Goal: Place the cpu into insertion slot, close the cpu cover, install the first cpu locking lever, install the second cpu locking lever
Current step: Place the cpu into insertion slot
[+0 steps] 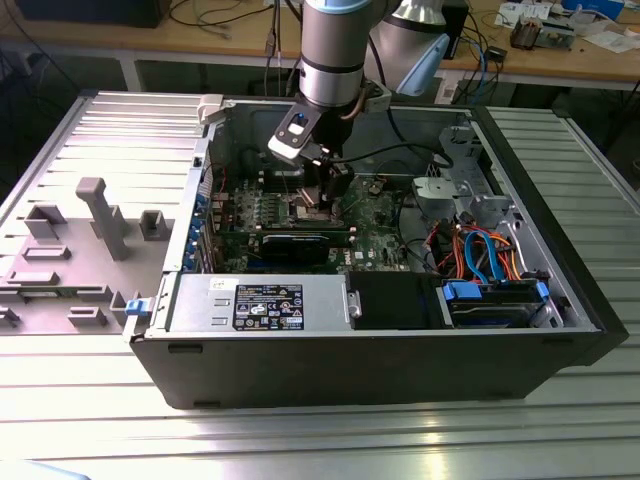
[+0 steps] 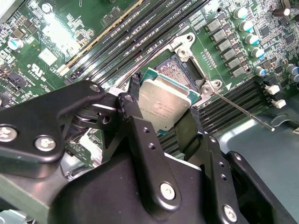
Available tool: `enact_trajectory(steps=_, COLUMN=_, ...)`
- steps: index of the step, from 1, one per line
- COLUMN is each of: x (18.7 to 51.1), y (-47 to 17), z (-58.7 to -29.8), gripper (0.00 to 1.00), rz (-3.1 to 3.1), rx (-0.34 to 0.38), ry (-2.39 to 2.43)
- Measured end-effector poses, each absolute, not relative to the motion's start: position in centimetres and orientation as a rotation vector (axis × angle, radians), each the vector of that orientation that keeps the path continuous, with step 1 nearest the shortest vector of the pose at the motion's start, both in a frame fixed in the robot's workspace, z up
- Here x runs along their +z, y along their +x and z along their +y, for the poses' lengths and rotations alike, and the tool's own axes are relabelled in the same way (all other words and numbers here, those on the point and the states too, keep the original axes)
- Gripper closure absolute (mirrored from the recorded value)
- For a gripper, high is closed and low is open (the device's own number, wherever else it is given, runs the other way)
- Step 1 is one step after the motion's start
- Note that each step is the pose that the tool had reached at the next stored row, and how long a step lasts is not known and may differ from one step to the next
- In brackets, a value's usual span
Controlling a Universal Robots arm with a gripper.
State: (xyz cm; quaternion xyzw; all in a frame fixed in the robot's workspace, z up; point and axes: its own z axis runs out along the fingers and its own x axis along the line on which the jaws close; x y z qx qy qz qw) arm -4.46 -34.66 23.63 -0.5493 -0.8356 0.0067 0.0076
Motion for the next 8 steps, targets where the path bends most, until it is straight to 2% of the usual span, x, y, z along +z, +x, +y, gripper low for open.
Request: enact_trajectory(steps=8, x=23.64, y=-4.46, z=-34.66, gripper=0.45, rz=-2.600, rx=0.021, ry=-1.736)
